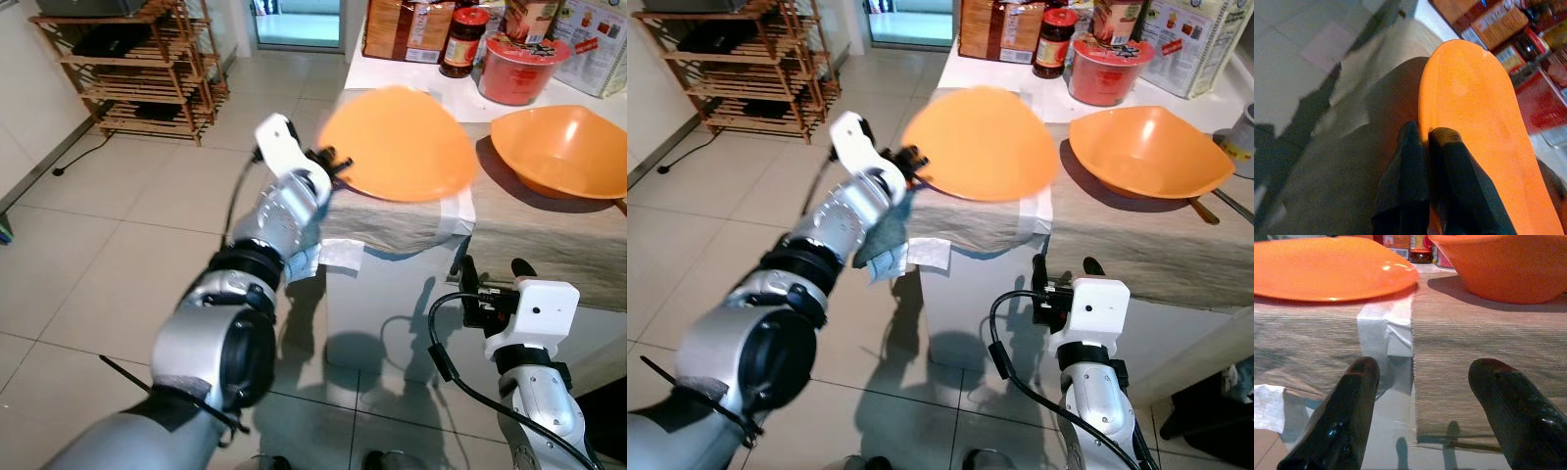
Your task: Setting the table
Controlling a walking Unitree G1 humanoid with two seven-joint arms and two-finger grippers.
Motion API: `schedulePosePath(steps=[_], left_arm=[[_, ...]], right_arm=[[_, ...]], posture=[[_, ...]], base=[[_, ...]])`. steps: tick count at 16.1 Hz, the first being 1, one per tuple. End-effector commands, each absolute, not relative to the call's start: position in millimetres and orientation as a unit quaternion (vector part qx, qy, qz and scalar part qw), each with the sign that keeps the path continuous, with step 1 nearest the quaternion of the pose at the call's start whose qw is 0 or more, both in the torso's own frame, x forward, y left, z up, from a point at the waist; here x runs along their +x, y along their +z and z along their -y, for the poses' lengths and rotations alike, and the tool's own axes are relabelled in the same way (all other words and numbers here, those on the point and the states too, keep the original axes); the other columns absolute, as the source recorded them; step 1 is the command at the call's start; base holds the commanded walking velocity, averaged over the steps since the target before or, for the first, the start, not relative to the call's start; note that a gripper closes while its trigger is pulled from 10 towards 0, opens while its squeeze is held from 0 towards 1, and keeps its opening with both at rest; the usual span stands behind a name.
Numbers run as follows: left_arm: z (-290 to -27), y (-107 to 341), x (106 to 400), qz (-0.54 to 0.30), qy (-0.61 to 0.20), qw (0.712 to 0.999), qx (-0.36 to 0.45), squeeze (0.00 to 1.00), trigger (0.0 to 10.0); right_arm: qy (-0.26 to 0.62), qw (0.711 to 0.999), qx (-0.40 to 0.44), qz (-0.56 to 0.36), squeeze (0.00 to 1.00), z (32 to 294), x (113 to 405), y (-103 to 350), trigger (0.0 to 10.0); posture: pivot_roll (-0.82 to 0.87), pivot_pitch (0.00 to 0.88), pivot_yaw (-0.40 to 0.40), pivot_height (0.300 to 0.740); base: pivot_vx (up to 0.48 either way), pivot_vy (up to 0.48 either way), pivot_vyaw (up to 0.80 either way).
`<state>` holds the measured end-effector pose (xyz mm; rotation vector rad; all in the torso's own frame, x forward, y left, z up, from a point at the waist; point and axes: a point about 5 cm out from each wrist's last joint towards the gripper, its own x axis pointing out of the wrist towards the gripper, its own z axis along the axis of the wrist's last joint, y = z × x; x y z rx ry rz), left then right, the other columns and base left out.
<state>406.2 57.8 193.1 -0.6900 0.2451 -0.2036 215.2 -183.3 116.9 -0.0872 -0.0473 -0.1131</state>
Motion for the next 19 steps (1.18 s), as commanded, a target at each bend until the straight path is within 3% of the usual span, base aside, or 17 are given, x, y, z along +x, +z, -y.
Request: schedulePosePath(steps=[1, 4, 10, 19], left_arm=[[-76.9, 174.1, 405.7, -0.147, -0.045, 0.946, -0.286, 0.0, 0.0], [-77.6, 196.8, 411.2, -0.098, -0.072, 0.949, -0.29, 0.0, 0.0], [-51.1, 237.6, 406.2, -0.025, -0.192, 0.908, -0.372, 0.0, 0.0], [-71.5, 270.9, 408.9, 0.045, -0.192, 0.908, -0.369, 0.0, 0.0]], right_arm=[[-0.059, 0.997, -0.045, 0.02, 0.0, 184.1, 212.9, 117.2, 10.0], [-0.058, 0.997, -0.045, 0.018, 0.0, 184.5, 213.6, 116.0, 10.0], [-0.052, 0.998, -0.044, 0.014, 0.0, 181.9, 216.1, 112.6, 10.0], [-0.05, 0.998, -0.045, 0.017, 0.0, 181.7, 218.4, 111.6, 10.0]], posture=[[-0.17, 0.09, 0.08, 0.74], [-0.17, 0.091, 0.077, 0.74], [-0.15, 0.077, 0.074, 0.74], [-0.15, 0.056, 0.073, 0.74]], base=[[0.0, 0.0, 0.0], [0.0, 0.0, 0.0], [0.0, 0.0, 0.0], [0.0, 0.0, 0.0]])
